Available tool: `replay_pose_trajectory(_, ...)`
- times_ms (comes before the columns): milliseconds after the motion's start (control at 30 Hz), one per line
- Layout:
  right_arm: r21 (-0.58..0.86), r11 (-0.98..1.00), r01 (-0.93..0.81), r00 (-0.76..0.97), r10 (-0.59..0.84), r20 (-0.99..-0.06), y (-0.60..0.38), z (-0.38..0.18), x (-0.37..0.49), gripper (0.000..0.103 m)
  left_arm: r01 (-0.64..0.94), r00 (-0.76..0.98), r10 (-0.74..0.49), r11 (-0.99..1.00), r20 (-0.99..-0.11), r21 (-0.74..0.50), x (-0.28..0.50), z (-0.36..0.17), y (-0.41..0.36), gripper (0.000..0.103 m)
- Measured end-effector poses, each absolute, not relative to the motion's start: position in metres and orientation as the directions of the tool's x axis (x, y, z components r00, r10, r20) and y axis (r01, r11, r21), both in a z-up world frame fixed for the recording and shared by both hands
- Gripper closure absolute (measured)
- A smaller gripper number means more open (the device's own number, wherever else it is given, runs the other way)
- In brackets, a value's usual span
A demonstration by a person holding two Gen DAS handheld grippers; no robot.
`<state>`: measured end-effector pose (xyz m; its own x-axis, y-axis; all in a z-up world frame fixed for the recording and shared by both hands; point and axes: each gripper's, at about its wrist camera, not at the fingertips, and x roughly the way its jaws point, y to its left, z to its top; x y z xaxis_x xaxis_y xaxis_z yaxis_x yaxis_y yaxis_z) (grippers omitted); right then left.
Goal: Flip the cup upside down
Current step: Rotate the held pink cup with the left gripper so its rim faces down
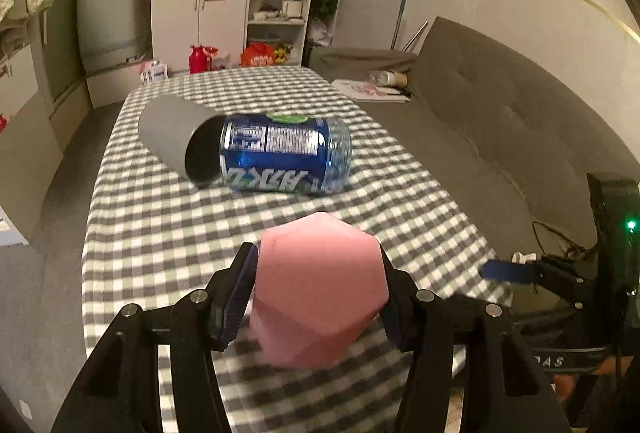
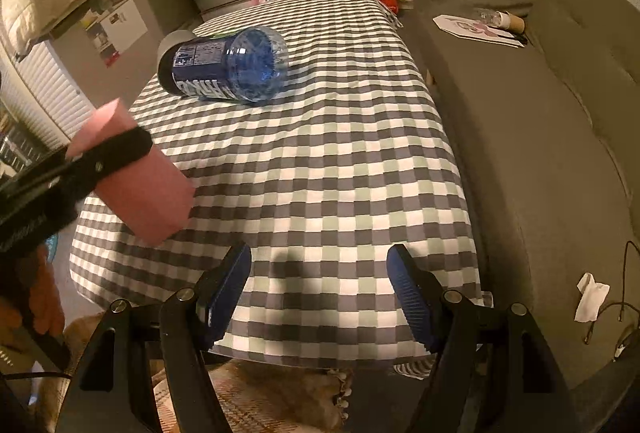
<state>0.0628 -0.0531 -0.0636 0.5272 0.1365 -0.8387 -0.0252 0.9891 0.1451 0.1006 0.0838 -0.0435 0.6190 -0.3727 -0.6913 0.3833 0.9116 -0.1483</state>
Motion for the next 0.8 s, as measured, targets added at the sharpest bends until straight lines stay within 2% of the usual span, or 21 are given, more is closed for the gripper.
replay_pose_trajectory(33, 0.146, 0.989, -0.024, 0.528, 0.137, -0.838, -0.053, -0.063, 0.062, 0.033, 0.381, 0.612, -0.368, 0.913, -0.700, -0.147, 0.101, -0.044, 0.083, 0.043)
replay_pose_trajectory(67, 0.147, 0.989, -0.024, 0.529, 0.137, -0.837, -0.053, -0.062, 0.062, 0.033, 0.376, 0.582, -0.355, 0.915, -0.732, -0.145, 0.103, -0.048, 0.082, 0.035)
replay_pose_trajectory(100, 0.146, 0.989, -0.024, 0.530, 0.137, -0.837, -0.054, -0.062, 0.061, 0.033, 0.366, 0.547, -0.335, 0.920, -0.767, -0.141, 0.107, -0.054, 0.080, 0.023)
replay_pose_trajectory(133, 0.145, 0.989, -0.024, 0.531, 0.135, -0.836, -0.054, -0.061, 0.060, 0.033, 0.350, 0.527, -0.314, 0.927, -0.790, -0.134, 0.108, -0.060, 0.079, 0.020)
replay_pose_trajectory(200, 0.145, 0.989, -0.023, 0.536, 0.135, -0.834, -0.054, -0.059, 0.059, 0.033, 0.317, 0.486, -0.276, 0.940, -0.829, -0.127, 0.113, -0.072, 0.080, 0.020)
replay_pose_trajectory(333, 0.147, 0.989, -0.023, 0.539, 0.136, -0.831, -0.056, -0.057, 0.057, 0.033, 0.297, 0.448, -0.294, 0.940, -0.844, -0.169, 0.118, -0.080, 0.083, 0.021)
replay_pose_trajectory(367, 0.148, 0.989, -0.022, 0.540, 0.136, -0.831, -0.056, -0.057, 0.057, 0.033, 0.302, 0.437, -0.295, 0.938, -0.850, -0.170, 0.119, -0.082, 0.082, 0.024)
replay_pose_trajectory(400, 0.150, 0.988, -0.023, 0.540, 0.138, -0.831, -0.056, -0.057, 0.057, 0.033, 0.311, 0.417, -0.308, 0.932, -0.855, -0.184, 0.120, -0.086, 0.081, 0.032)
replay_pose_trajectory(800, 0.156, 0.988, -0.017, 0.534, 0.140, -0.834, -0.057, -0.060, 0.057, 0.033, 0.290, 0.467, -0.308, 0.939, -0.829, -0.186, 0.143, -0.085, 0.062, 0.032)
